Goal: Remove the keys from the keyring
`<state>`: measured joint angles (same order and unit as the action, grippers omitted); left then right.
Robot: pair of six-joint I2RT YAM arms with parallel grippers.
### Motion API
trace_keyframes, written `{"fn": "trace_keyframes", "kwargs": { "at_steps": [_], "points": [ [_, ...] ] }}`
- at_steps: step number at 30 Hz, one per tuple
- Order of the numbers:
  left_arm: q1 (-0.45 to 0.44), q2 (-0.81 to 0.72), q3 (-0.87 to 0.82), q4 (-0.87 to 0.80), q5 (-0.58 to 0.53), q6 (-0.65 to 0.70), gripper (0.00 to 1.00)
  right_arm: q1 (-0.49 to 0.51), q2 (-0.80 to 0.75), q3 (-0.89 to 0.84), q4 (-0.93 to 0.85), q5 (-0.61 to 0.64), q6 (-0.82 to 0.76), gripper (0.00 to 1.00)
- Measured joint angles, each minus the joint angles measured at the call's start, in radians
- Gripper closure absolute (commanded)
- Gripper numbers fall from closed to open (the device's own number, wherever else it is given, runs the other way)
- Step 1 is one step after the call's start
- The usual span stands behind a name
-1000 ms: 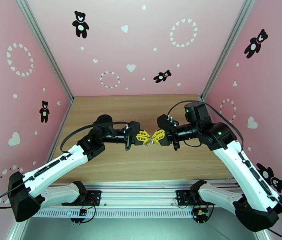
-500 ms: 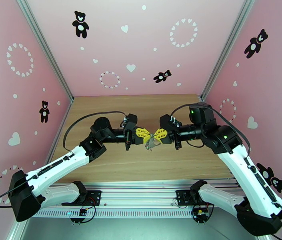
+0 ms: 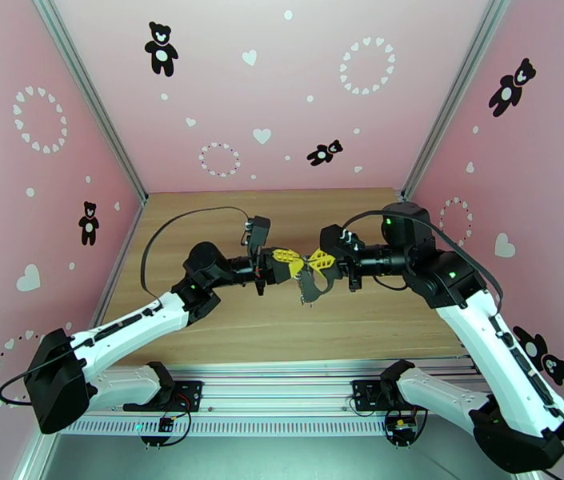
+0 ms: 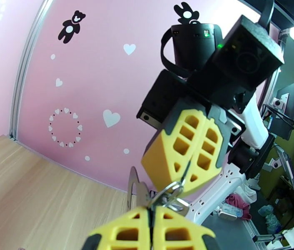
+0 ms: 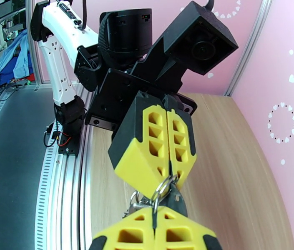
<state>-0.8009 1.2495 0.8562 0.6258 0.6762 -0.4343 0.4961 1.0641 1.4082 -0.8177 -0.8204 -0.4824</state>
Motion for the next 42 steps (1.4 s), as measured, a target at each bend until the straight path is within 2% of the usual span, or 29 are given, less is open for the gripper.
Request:
{"fn": "trace_keyframes", "kwargs": {
  "at_steps": [2, 4, 8, 16, 22, 29, 39, 42],
  "points": [
    [-0.001, -0.001, 0.017, -0.050, -0.032, 0.052, 0.81, 0.002, 0.008, 0.005, -0.011, -0.002, 0.000, 1.00],
    [-0.001, -0.011, 0.030, -0.118, -0.064, 0.132, 0.69, 0.002, 0.021, 0.011, -0.034, -0.001, -0.008, 1.00],
    [0.000, -0.059, 0.045, -0.288, -0.127, 0.298, 0.59, 0.002, 0.061, 0.039, -0.088, -0.015, -0.027, 1.00],
    [0.001, -0.121, 0.149, -0.608, -0.135, 0.693, 0.53, 0.002, 0.112, 0.077, -0.170, -0.078, -0.053, 1.00],
    [0.001, -0.121, 0.190, -0.750, -0.087, 0.895, 0.50, 0.002, 0.140, 0.093, -0.206, -0.132, -0.060, 1.00],
    [0.000, -0.109, 0.229, -0.811, 0.022, 0.987, 0.49, 0.002, 0.165, 0.120, -0.230, -0.183, -0.073, 1.00],
    [-0.008, -0.047, 0.267, -0.825, 0.054, 1.018, 0.52, 0.002, 0.180, 0.125, -0.244, -0.231, -0.079, 1.00],
    [-0.009, -0.032, 0.272, -0.825, 0.073, 1.021, 0.58, 0.002, 0.181, 0.125, -0.248, -0.242, -0.078, 1.00]
  ]
}}
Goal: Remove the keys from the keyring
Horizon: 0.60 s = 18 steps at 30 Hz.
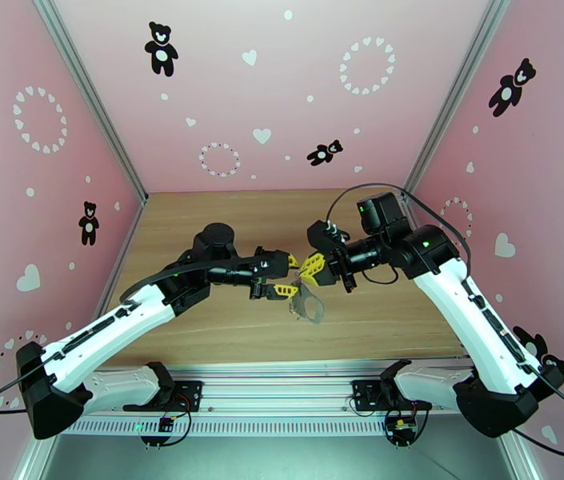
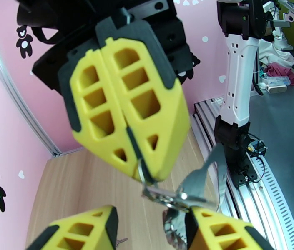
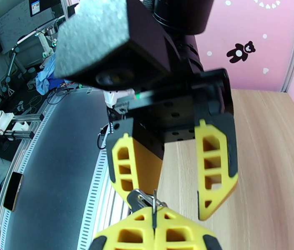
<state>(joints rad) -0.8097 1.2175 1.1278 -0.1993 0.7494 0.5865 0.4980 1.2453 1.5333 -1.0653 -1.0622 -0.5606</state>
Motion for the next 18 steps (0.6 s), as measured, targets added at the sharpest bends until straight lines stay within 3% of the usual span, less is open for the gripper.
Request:
{"fn": "trace_keyframes", "kwargs": {
  "at_steps": [7, 13, 18],
  "points": [
    [-0.004, 0.000, -0.007, 0.061, 0.008, -0.022, 0.56, 0.000, 0.000, 0.000, -0.006, -0.003, 0.000, 1.00],
    [-0.005, 0.000, -0.032, 0.124, 0.029, -0.058, 0.66, 0.000, 0.000, 0.000, -0.005, -0.005, 0.000, 1.00],
    [-0.005, 0.000, -0.047, 0.133, 0.029, -0.064, 0.62, 0.000, 0.000, 0.000, -0.004, -0.005, 0.003, 1.00]
  ]
}}
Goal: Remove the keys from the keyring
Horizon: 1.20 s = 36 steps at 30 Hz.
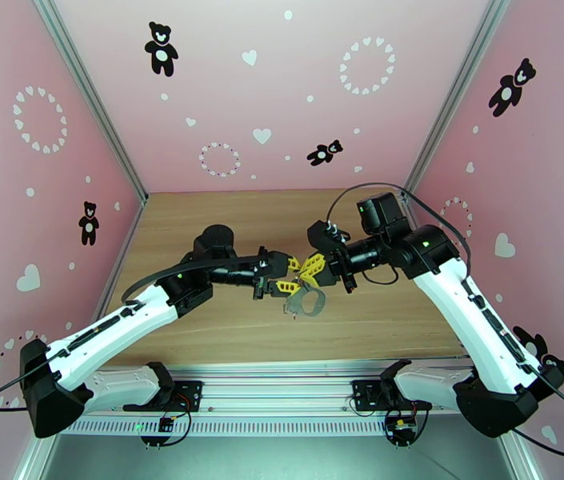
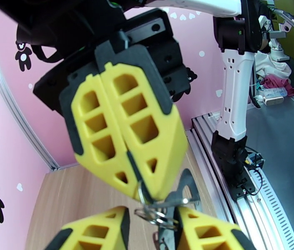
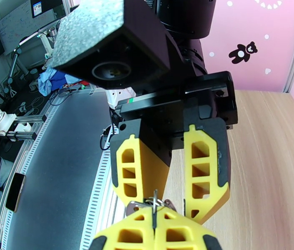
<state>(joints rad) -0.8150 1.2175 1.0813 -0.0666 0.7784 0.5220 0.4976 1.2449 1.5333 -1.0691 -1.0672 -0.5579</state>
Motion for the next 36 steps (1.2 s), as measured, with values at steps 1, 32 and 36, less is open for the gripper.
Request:
{"fn": "trace_keyframes", "kwargs": {
  "at_steps": [1, 32, 36],
  "points": [
    [0.000, 0.000, -0.002, 0.000, 0.000, 0.000, 0.62, 0.000, 0.000, 0.000, 0.000, 0.000, 0.000, 1.00],
    [0.001, -0.001, 0.006, -0.015, -0.028, -0.211, 0.93, 0.167, -0.121, -0.050, 0.102, 0.399, 0.018, 1.00],
    [0.003, -0.001, 0.025, -0.057, -0.056, -0.278, 0.93, 0.248, -0.141, -0.061, 0.138, 0.568, 0.008, 1.00]
  ]
}}
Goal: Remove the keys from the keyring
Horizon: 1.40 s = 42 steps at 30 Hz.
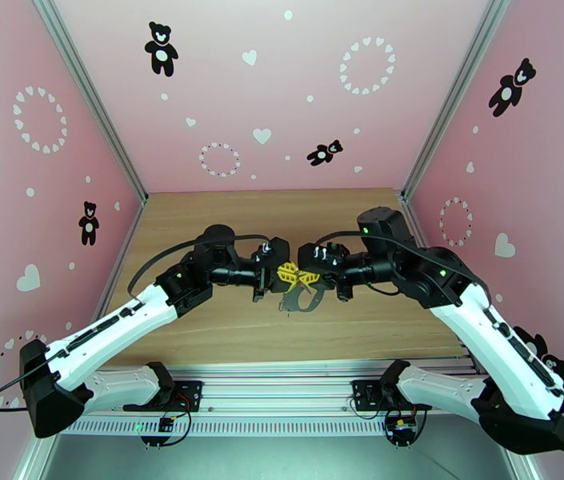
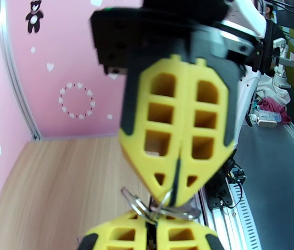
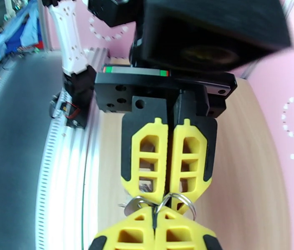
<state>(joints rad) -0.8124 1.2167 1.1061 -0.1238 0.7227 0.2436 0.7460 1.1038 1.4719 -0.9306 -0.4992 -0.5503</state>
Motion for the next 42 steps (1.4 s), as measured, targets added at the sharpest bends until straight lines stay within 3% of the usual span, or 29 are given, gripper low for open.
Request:
{"fn": "trace_keyframes", "kwargs": {
  "at_steps": [4, 7, 12, 18, 25, 31, 42],
  "points": [
    [0.000, 0.000, 0.000, 0.007, -0.034, -0.098, 0.92, 0.032, -0.014, -0.015, 0.030, 0.105, -0.011, 1.00],
    [0.006, 0.000, -0.002, 0.020, -0.053, -0.151, 0.75, 0.031, -0.003, -0.005, 0.040, 0.130, -0.026, 1.00],
    [0.015, -0.032, -0.040, 0.082, -0.076, -0.169, 0.63, -0.061, 0.040, 0.037, -0.014, 0.037, -0.045, 1.00],
    [0.022, -0.124, -0.051, 0.079, -0.084, -0.061, 0.52, -0.145, 0.075, 0.050, -0.093, -0.102, -0.062, 1.00],
    [0.048, -0.077, -0.019, -0.001, -0.066, 0.154, 0.49, -0.183, 0.073, 0.067, -0.144, -0.218, -0.063, 1.00],
    [0.051, -0.032, -0.017, -0.032, 0.054, 0.291, 0.46, -0.192, 0.072, 0.067, -0.152, -0.291, -0.061, 1.00],
    [0.036, -0.002, -0.017, -0.009, 0.127, 0.341, 0.48, -0.203, 0.073, 0.068, -0.150, -0.374, -0.051, 1.00]
  ]
}}
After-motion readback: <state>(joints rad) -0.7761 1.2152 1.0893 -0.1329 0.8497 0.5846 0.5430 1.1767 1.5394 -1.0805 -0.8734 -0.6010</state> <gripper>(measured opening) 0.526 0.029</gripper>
